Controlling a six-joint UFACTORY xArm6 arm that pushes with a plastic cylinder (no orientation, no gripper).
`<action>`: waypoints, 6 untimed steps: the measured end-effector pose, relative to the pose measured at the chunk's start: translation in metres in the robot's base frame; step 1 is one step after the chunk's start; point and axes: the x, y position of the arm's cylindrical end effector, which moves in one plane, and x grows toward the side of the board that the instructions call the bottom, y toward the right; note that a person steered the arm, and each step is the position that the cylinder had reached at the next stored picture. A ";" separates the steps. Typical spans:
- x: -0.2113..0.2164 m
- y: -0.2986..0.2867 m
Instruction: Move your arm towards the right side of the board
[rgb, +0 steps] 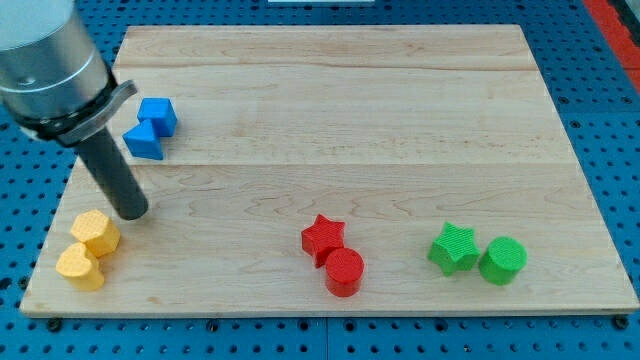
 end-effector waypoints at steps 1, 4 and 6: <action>-0.019 0.069; -0.025 0.083; -0.025 0.082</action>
